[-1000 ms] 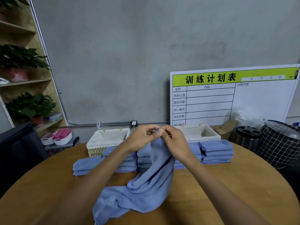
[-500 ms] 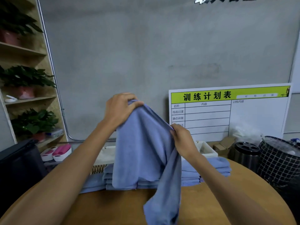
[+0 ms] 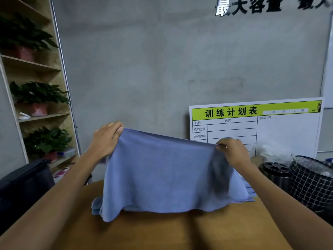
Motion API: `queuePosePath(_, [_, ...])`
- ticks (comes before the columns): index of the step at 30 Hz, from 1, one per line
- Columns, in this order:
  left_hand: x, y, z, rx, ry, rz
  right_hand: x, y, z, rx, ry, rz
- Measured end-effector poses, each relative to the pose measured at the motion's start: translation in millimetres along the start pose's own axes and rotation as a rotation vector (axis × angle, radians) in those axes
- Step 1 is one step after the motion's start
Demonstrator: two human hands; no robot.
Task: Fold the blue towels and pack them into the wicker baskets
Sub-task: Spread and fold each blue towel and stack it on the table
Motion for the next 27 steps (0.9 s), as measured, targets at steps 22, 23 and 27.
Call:
queuePosePath(22, [21.7,-0.4,3.8,-0.164,-0.030,-0.209,-17.4,-17.5,-21.8,-0.627,-0.417,-0.137])
queuePosePath(23, [23.0,-3.6,7.3,-0.161,-0.019,-0.210,-20.0,-19.9,-21.2,-0.615,-0.383,-0.156])
queuePosePath(27, [29.3,-10.5,14.3,-0.161,-0.003,-0.238,-25.3,-21.2,-22.2,-0.432,-0.175,-0.218])
Point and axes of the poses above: each hand's wrist, its own x-axis away from the middle knuckle, its own y-axis out of the back of the hand, z = x × y, the point moved 4 cm from there along -x, towards the middle knuckle, and after that the axes turned 2 degrees about x, right-handed, at the moved point
